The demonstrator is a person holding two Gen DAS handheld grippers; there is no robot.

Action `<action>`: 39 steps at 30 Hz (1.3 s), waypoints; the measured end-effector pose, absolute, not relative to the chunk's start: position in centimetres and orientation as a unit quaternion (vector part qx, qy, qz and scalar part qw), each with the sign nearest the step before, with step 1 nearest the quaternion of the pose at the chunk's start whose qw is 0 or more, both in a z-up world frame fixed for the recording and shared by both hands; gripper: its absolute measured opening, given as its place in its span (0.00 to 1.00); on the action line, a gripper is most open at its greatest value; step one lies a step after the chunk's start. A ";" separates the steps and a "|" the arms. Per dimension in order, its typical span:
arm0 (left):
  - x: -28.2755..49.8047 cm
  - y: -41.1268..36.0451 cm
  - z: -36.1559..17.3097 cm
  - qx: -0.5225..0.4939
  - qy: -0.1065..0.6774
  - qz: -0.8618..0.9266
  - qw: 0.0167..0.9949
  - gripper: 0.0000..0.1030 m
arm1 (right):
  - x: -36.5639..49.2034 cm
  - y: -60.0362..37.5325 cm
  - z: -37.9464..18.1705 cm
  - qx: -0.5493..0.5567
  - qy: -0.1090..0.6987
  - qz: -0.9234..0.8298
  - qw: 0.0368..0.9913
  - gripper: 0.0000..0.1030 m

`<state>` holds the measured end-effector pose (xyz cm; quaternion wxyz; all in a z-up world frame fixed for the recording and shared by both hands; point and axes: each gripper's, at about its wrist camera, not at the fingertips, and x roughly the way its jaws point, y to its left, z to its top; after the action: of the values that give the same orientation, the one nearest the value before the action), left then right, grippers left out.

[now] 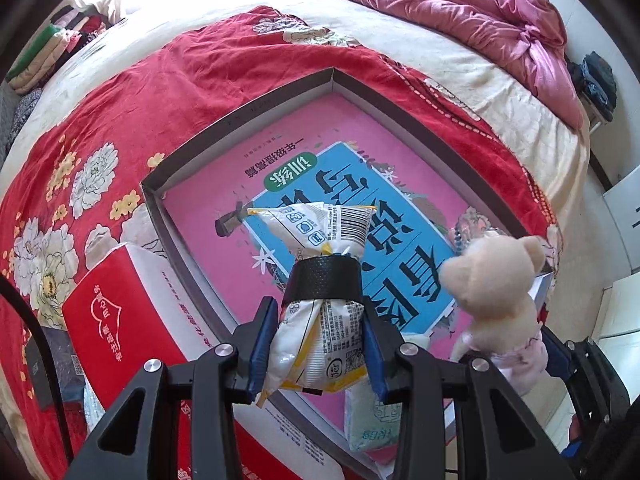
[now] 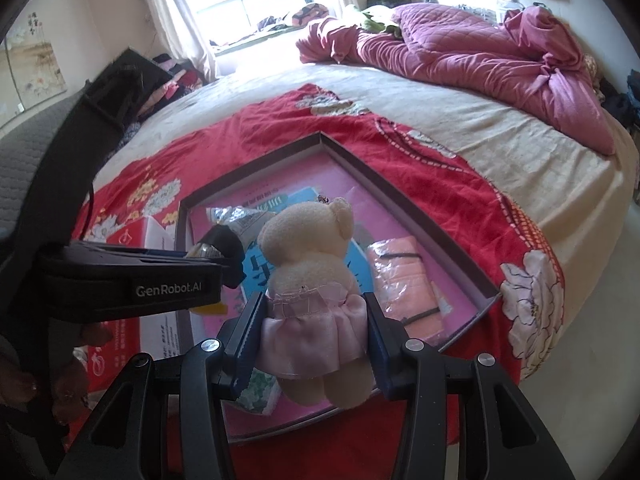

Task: Organize soft objects
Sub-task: 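Lower the snack bag into the tray with the left tool while the right tool lowers the bear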

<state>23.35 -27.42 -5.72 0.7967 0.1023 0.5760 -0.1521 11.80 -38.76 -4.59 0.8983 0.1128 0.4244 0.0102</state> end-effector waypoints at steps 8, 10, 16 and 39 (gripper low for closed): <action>23.7 -27.6 -6.3 0.097 0.582 -0.157 0.792 0.39 | 12.8 -38.9 -6.0 0.108 0.441 0.003 0.891 0.48; 23.7 -27.6 -6.4 0.096 0.583 -0.156 0.792 0.39 | 13.0 -38.9 -6.3 0.112 0.444 0.006 0.889 0.48; 23.8 -27.8 -6.6 0.103 0.581 -0.156 0.792 0.39 | 13.3 -38.7 -7.1 0.109 0.448 0.002 0.887 0.48; 23.8 -28.8 -7.4 0.111 0.586 -0.160 0.787 0.39 | 12.8 -39.7 -6.8 0.107 0.436 -0.022 0.893 0.60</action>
<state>23.78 -28.78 -7.39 0.7868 0.1115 0.5857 -0.1597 12.83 -39.69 -6.81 0.8933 0.1071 0.4360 -0.0222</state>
